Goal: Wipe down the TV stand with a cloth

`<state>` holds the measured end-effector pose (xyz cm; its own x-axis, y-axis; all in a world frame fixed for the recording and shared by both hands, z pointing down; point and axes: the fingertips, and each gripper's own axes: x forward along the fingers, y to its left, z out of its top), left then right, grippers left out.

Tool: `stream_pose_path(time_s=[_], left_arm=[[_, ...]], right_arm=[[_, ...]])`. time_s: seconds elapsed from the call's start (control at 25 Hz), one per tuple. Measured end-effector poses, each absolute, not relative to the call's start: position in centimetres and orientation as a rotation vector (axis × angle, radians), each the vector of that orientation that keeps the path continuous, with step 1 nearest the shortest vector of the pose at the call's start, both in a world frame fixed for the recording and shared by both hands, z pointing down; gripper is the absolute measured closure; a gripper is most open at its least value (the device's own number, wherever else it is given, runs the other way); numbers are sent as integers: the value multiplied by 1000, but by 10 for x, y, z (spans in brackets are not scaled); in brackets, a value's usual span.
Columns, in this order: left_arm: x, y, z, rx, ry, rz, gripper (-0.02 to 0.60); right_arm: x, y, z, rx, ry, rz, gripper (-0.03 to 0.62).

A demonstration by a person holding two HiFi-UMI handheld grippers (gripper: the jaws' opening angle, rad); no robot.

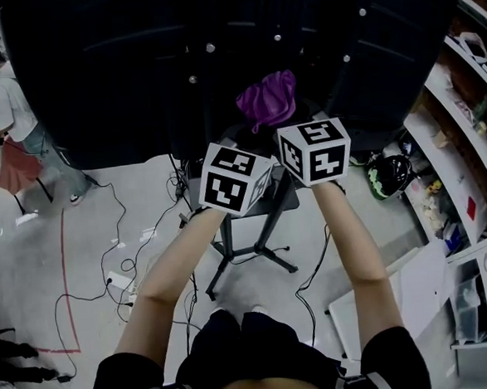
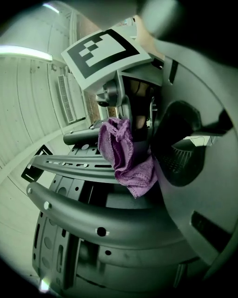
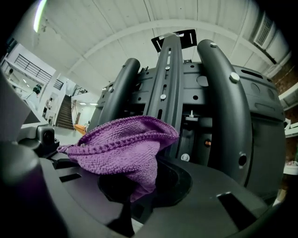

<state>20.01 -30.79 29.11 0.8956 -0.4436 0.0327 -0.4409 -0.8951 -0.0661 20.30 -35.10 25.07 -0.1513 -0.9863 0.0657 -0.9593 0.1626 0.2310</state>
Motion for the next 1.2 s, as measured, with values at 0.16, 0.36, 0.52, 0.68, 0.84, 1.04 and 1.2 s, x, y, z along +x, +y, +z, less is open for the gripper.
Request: stream_pose_path(time_s=[0.16, 0.36, 0.52, 0.68, 0.84, 1.04, 1.2], left_arm=[[201, -309, 312, -3003, 713, -107, 575], [202, -315, 344, -3043, 740, -185, 575], [201, -313, 362, -3078, 746, -214, 575], [199, -308, 365, -3063, 725, -215, 575], [192, -295, 351, -3062, 642, -171, 575], [175, -283, 314, -3073, 571, -84, 575], [157, -279, 281, -3085, 556, -19, 575]], right_arm=[[204, -353, 272, 1882, -2219, -176, 530], [207, -360, 307, 1863, -2202, -72, 530], [206, -360, 328, 1835, -2192, -15, 530], [202, -356, 331, 1824, -2200, -11, 530], [192, -345, 315, 1806, -2232, -63, 530], [174, -333, 274, 1781, -2279, -206, 530], [159, -324, 237, 1765, -2327, -323, 530]])
